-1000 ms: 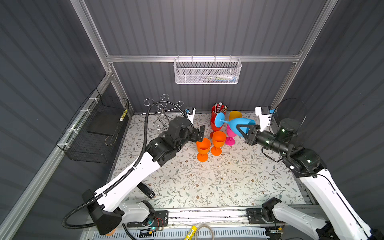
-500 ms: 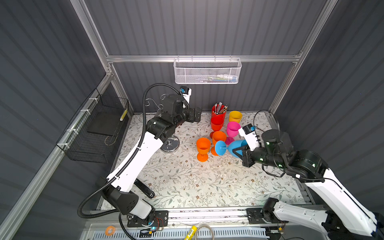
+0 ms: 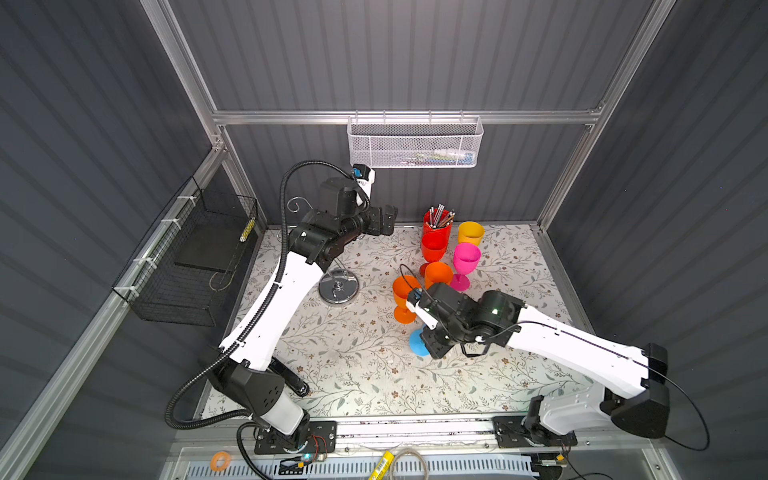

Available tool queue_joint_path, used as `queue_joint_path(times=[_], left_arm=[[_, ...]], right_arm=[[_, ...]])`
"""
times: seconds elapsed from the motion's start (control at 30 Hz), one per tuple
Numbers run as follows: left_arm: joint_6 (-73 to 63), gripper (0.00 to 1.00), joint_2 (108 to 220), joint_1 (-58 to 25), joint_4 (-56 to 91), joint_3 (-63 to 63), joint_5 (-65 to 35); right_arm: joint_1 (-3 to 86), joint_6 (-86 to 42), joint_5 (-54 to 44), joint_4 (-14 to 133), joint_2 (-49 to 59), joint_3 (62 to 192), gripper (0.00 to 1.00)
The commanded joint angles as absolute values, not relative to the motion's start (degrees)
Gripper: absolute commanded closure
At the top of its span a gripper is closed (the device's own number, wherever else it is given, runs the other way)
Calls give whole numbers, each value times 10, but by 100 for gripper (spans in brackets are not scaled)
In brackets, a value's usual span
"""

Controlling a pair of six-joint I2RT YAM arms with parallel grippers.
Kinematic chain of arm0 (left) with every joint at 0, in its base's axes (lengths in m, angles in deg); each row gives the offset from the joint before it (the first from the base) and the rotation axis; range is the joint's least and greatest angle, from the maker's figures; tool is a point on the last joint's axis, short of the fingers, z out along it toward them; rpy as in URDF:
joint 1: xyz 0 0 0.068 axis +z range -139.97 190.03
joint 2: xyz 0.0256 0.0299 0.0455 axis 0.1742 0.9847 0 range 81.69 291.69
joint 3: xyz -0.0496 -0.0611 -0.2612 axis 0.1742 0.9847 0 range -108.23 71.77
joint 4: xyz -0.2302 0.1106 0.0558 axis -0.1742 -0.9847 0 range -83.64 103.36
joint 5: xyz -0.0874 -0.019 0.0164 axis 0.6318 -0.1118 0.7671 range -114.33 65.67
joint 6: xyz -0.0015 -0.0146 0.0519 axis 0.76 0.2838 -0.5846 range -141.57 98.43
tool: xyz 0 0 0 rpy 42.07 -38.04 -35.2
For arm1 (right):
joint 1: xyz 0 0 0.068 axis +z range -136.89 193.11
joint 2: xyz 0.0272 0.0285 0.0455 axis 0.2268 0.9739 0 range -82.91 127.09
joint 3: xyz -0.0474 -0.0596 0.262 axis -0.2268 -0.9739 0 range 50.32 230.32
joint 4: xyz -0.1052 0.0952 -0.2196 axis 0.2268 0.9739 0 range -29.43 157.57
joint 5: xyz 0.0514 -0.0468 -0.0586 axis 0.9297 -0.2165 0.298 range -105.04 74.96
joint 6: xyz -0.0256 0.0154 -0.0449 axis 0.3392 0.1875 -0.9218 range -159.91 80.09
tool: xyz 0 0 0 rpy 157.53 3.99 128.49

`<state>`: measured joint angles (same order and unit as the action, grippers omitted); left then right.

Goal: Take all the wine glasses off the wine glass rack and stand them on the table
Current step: 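Lower the blue glass upright onto the table with the right gripper, then open the right gripper and release the blue glass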

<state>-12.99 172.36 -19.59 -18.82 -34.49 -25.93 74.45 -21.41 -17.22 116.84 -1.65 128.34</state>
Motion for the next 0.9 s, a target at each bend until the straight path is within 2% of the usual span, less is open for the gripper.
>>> queue_joint_path(times=[0.0, 0.33, 0.4, 0.6, 0.67, 0.87], left_arm=[[-135, 0, 1718, -196, -191, -355, -240], [-136, 0, 1685, -195, -193, -347, -227], [-136, 0, 1678, -196, -196, -347, -227], [-141, 0, 1662, -196, -203, -353, -230], [-143, 0, 1653, -195, -206, -355, -233], [-152, 0, 1622, -195, -220, -354, -259]], right_arm=[[754, -223, -180, 1156, 13, 1298, 100], [757, -239, -186, 1144, 115, 1334, 100], [757, -241, -184, 1143, 123, 1341, 97], [757, -248, -179, 1140, 136, 1348, 69], [757, -249, -183, 1139, 130, 1351, 57], [756, -261, -202, 1121, 89, 1361, 30]])
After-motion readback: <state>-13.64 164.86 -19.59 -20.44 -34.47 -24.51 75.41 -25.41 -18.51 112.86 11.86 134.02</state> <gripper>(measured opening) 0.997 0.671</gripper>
